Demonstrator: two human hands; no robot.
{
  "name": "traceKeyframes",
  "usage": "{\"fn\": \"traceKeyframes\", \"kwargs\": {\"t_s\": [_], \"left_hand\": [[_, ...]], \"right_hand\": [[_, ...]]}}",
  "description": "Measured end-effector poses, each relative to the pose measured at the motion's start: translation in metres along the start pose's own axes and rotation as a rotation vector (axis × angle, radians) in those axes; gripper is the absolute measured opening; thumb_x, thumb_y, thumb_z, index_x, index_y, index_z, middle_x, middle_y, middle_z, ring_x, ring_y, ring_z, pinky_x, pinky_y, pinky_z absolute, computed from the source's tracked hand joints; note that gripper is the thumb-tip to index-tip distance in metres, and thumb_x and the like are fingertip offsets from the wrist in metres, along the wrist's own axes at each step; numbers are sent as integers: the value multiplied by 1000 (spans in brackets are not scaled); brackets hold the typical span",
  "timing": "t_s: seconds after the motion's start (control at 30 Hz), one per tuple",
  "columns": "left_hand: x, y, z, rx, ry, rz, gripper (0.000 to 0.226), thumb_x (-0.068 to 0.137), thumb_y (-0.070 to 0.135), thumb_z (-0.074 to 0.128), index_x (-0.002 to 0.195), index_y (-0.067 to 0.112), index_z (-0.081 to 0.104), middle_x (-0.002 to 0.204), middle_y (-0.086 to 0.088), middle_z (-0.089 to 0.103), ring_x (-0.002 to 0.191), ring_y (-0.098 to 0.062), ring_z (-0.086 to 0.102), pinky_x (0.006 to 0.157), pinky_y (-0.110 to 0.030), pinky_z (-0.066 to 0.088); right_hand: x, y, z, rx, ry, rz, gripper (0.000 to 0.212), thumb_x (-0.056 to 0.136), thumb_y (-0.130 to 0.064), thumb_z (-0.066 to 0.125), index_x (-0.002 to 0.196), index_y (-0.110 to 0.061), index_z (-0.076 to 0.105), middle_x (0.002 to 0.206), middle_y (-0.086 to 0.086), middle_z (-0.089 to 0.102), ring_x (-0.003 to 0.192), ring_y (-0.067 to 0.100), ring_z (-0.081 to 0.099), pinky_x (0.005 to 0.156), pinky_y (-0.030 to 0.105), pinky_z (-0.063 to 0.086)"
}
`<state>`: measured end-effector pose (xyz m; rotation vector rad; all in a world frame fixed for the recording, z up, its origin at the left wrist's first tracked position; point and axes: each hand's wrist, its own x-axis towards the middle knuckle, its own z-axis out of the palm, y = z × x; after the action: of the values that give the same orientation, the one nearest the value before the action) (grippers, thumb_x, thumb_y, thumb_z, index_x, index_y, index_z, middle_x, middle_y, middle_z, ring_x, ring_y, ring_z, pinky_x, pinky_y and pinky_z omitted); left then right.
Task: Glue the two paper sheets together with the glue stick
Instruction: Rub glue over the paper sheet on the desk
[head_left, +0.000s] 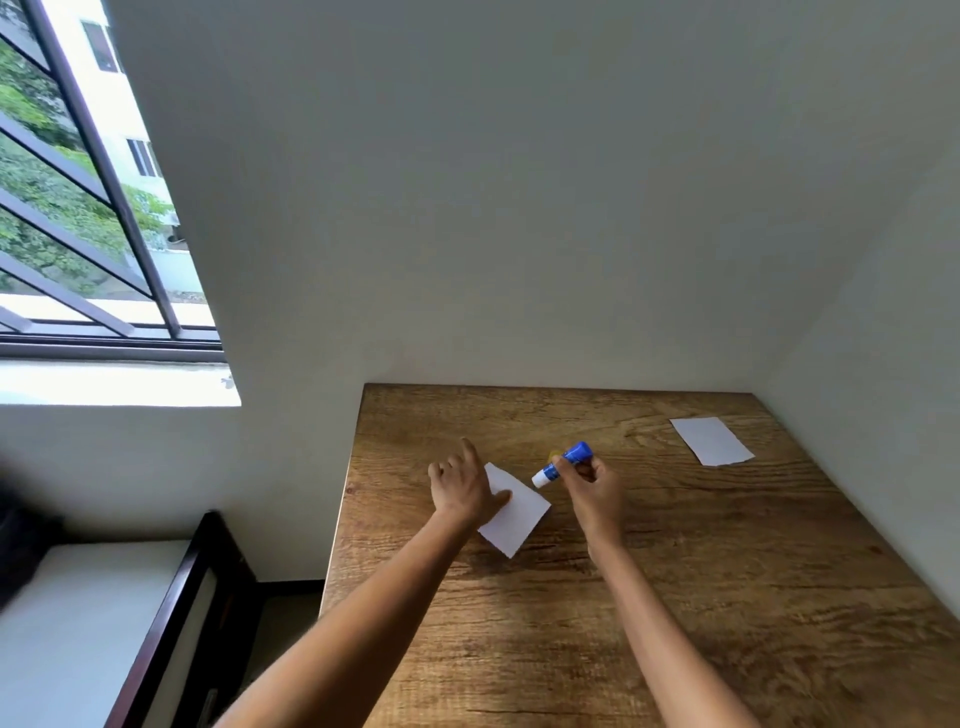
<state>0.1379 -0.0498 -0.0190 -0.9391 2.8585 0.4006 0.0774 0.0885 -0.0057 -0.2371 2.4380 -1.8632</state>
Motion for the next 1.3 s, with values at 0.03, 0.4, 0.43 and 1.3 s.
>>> {"fn": "traceKeyframes", "kwargs": {"t_s": [0.03,0.4,0.43,1.3], "left_hand": [[-2,0,-1,7,14,-12,95,86,58,50,147,2,5,139,-20,46,130,-33,43,112,-43,25],[9,-23,-5,336,-216,774,70,92,51,44,149,23,14,159,-6,9,147,-26,2,118,-56,-5],[9,-23,-2,337,-211,770,71,93,52,40,150,22,11,160,-6,8,147,-25,2,118,-54,-7],[-11,12,23,228,-110,626,60,99,45,25,150,18,10,160,-7,6,148,-21,2,116,-54,-12]], "right_hand": [[-1,-1,0,-1,0,-6,15,82,-25,69,89,-13,68,71,-5,63,66,6,57,59,20,41],[-7,11,-6,-32,49,-39,10,82,-23,70,84,-14,68,59,-12,57,51,-1,49,47,11,35],[-7,12,-7,-39,55,-40,10,82,-23,70,83,-13,67,59,-12,57,52,0,50,49,12,34],[32,18,0,-348,13,-151,16,82,-23,69,88,-8,65,78,2,64,70,13,58,59,20,44]]}}
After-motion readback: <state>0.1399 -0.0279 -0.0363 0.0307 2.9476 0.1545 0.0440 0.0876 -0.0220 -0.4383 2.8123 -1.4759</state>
